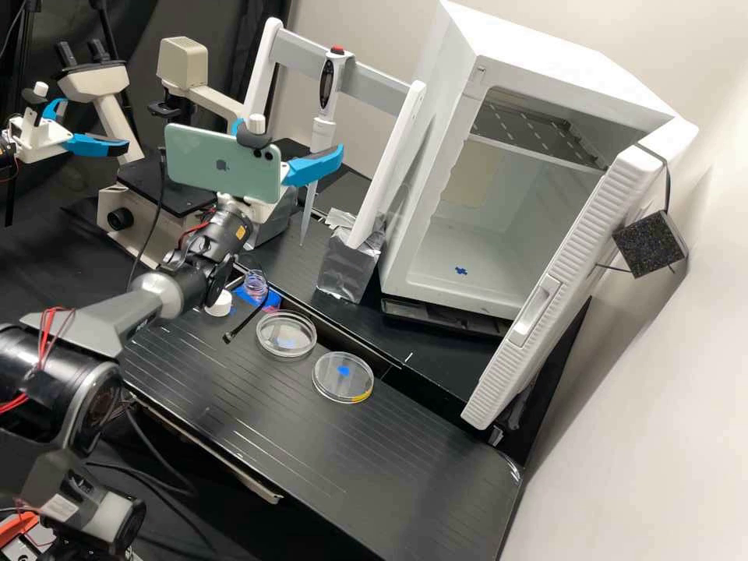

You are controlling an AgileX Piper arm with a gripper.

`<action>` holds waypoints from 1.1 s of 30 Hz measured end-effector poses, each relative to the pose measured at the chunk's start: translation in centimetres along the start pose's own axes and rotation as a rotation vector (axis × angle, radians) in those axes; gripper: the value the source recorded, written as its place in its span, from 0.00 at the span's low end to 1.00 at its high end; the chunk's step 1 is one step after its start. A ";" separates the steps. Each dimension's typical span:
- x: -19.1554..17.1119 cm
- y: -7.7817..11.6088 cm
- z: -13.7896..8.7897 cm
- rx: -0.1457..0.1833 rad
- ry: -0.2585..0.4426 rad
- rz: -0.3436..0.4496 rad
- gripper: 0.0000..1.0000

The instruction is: Use the pipette

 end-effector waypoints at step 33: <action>8.1 0.2 2.1 0.000 -0.122 -0.101 0.00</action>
